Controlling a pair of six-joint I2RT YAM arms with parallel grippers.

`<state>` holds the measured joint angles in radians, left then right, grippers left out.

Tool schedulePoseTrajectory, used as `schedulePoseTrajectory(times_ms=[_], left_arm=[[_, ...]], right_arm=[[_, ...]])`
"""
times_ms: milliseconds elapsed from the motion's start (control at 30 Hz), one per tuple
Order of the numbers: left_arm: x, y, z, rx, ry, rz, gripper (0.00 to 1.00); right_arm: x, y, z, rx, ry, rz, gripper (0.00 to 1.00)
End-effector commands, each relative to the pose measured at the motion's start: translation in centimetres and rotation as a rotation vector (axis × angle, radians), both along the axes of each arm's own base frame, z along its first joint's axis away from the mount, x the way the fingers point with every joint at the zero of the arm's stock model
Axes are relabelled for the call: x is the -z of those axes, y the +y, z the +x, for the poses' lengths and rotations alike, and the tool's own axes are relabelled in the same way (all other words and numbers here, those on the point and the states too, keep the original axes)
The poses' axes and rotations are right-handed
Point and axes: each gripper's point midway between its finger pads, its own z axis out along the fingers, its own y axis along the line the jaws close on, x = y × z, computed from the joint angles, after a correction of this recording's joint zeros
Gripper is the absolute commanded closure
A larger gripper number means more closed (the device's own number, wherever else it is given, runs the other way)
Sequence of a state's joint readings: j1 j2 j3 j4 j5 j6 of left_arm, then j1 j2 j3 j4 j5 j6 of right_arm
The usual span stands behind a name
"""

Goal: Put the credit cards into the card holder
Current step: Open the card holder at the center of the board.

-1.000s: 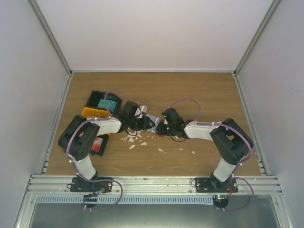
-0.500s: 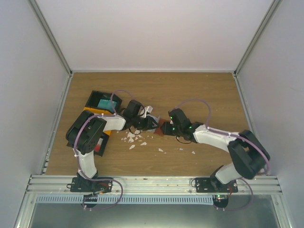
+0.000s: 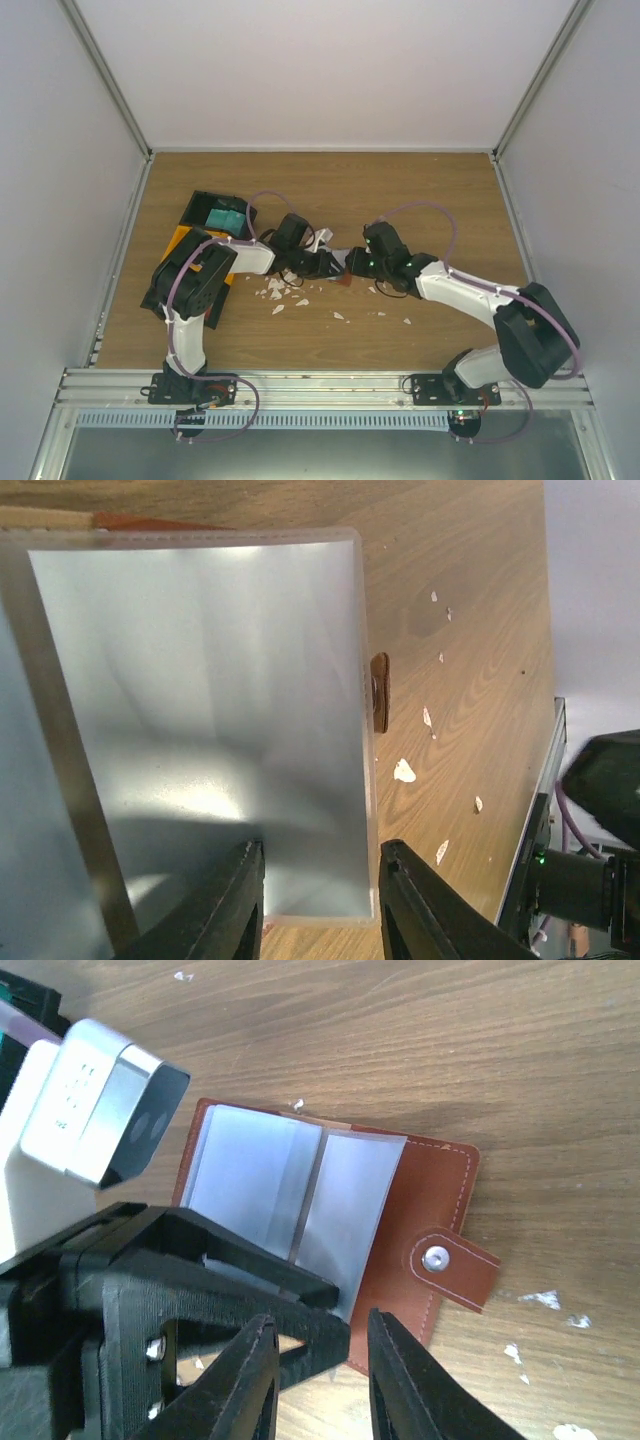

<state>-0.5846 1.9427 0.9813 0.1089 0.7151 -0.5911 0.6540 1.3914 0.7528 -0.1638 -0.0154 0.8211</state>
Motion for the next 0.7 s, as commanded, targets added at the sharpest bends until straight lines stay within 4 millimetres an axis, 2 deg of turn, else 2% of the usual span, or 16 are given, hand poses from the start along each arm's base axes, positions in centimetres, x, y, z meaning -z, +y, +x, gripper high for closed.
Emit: schedulePoseTrajectory(times_ms=[0,133,333,533,667], left_arm=[[0.2,-0.3,-0.3,0.02,-0.027,-0.005,0.67],[0.5,0.0,-0.5,0.012,-0.021,0.008,0.71],[0.1,0.2,-0.5,0.003,-0.033,0.011,0.74],[-1.8,0.6,0.0,-0.013,-0.08,0.027,0.74],[-3.8,1.9,0.6,-0.063,-0.14,0.076,0.74]], right_arm=[[0.6,1.4,1.1,-0.022,0.03,0.033,0.76],[2.2,2.3,1.6,-0.038,0.073,0.046,0.86],[4.4,2.6,1.8,-0.04,0.128,0.031,0.89],[6.8,2.1,1.5,-0.033,0.18,-0.007,0.88],[8.0,1.5,1.3,-0.039,0.198,-0.058,0.85]])
